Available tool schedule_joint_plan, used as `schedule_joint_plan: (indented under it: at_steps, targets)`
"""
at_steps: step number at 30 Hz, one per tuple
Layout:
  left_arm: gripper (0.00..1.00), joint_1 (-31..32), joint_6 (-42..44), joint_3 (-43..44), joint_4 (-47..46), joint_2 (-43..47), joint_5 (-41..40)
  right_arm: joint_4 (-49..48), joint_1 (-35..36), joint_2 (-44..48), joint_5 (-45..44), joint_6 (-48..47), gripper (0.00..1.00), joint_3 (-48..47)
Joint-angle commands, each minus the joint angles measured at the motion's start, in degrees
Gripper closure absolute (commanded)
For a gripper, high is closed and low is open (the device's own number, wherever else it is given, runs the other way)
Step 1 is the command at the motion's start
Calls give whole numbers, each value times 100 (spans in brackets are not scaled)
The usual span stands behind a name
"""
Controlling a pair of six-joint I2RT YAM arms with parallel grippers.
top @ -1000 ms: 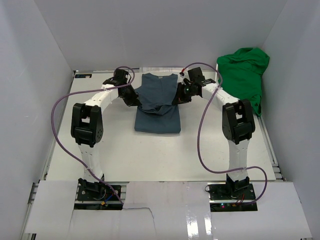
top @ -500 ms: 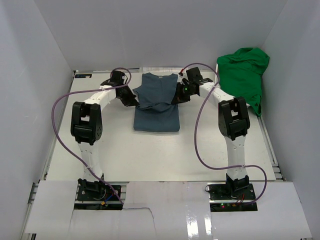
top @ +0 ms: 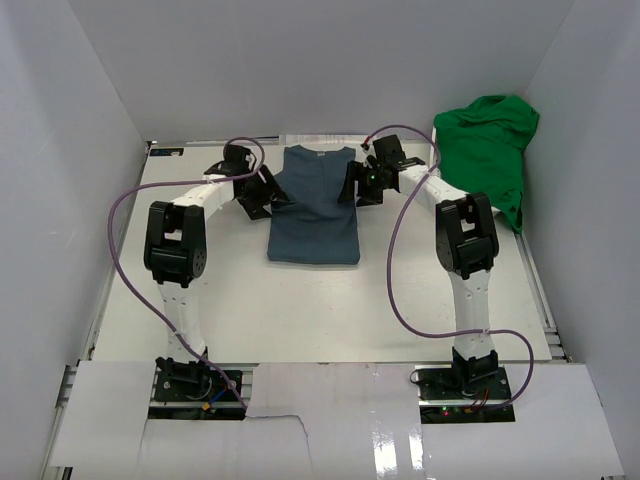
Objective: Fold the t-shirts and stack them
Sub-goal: Fold the folded rectangular tshirt in 1/3 of the way
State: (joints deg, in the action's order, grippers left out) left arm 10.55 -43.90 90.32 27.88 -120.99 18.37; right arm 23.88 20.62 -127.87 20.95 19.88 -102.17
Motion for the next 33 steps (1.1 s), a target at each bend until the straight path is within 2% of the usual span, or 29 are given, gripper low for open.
schedule_joint_plan:
  at_steps: [1,7,10,12,13,14,15,17,18,21,25,33]
  targets:
    - [19,-70,-13,274,-221,680,-298,-568,-32,543,-310,86,29,126]
    - [19,-62,425,381,-265,1515,-782,-876,-23,1088,-92,113,29,451]
    - [21,-53,750,-153,-519,2201,-599,-1253,-6,1457,407,279,30,1066]
    - [29,-61,882,-917,-984,2676,22,-1612,12,1624,917,472,38,1637]
    - [35,-53,883,-1190,-1143,2781,305,-2032,29,1651,1442,725,46,1813]
    - [72,-61,883,-1749,-1518,2896,612,-2271,73,1634,1664,867,90,2119]
    - [99,-53,874,-2033,-1740,2905,1189,-2526,100,1608,1841,964,92,2235]
    - [100,-26,699,-2787,-2504,2766,1842,-3080,222,1468,2184,1228,92,2507]
    - [100,17,620,-2940,-2681,2669,2315,-3221,266,1406,2342,1299,92,2553]
    - [100,227,497,-3266,-3296,2336,2811,-3837,433,1116,2694,1624,92,2623]
    - [100,518,663,-3302,-3570,2168,2708,-4180,583,747,2853,1818,92,2457]
    - [100,729,602,-3319,-3930,1807,2557,-4207,777,211,2739,1739,92,2228]
